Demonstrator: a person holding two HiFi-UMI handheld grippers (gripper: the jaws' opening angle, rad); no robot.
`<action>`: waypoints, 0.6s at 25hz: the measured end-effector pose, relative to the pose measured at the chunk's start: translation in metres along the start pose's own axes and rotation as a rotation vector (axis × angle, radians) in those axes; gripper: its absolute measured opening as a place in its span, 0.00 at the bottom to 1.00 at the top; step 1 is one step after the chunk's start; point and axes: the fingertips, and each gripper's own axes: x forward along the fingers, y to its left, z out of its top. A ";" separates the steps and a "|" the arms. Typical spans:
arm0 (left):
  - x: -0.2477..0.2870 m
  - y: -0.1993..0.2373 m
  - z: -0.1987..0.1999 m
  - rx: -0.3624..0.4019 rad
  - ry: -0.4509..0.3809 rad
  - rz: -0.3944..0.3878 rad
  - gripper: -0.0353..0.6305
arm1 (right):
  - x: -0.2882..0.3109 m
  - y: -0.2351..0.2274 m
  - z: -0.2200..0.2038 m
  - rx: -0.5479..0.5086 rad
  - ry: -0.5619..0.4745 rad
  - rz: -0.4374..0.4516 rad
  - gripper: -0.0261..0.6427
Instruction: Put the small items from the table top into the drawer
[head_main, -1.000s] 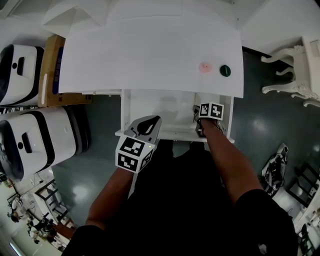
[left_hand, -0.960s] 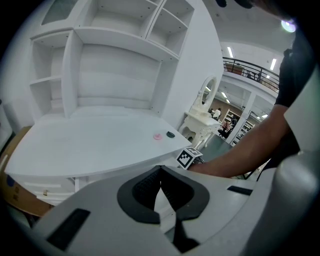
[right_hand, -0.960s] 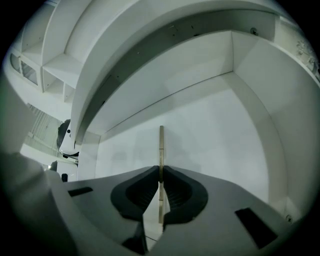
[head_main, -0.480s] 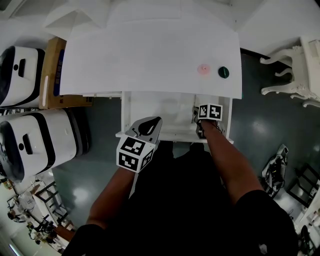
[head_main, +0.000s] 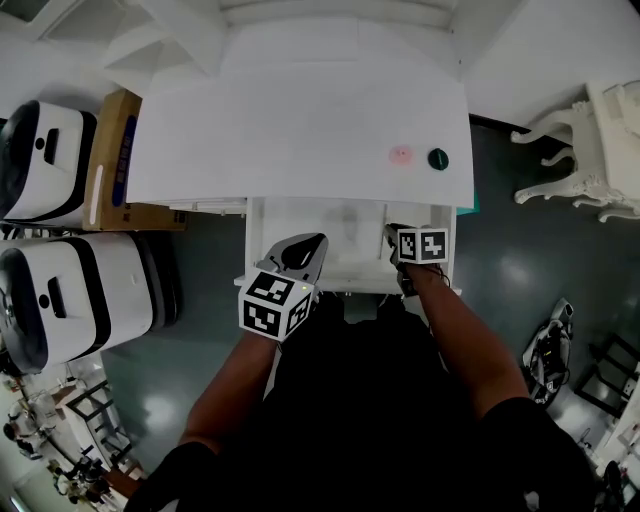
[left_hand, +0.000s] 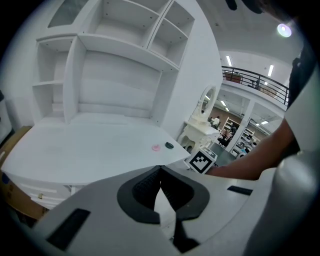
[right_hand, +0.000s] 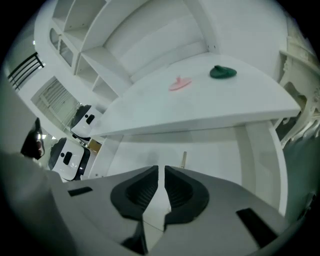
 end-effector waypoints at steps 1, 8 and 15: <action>0.000 0.001 0.002 -0.004 -0.009 0.001 0.06 | -0.007 0.005 0.005 -0.020 -0.014 0.004 0.11; 0.004 -0.011 0.022 -0.002 -0.054 -0.042 0.06 | -0.061 0.039 0.036 -0.154 -0.111 0.059 0.11; 0.003 -0.030 0.039 0.039 -0.095 -0.085 0.06 | -0.135 0.083 0.064 -0.232 -0.254 0.184 0.11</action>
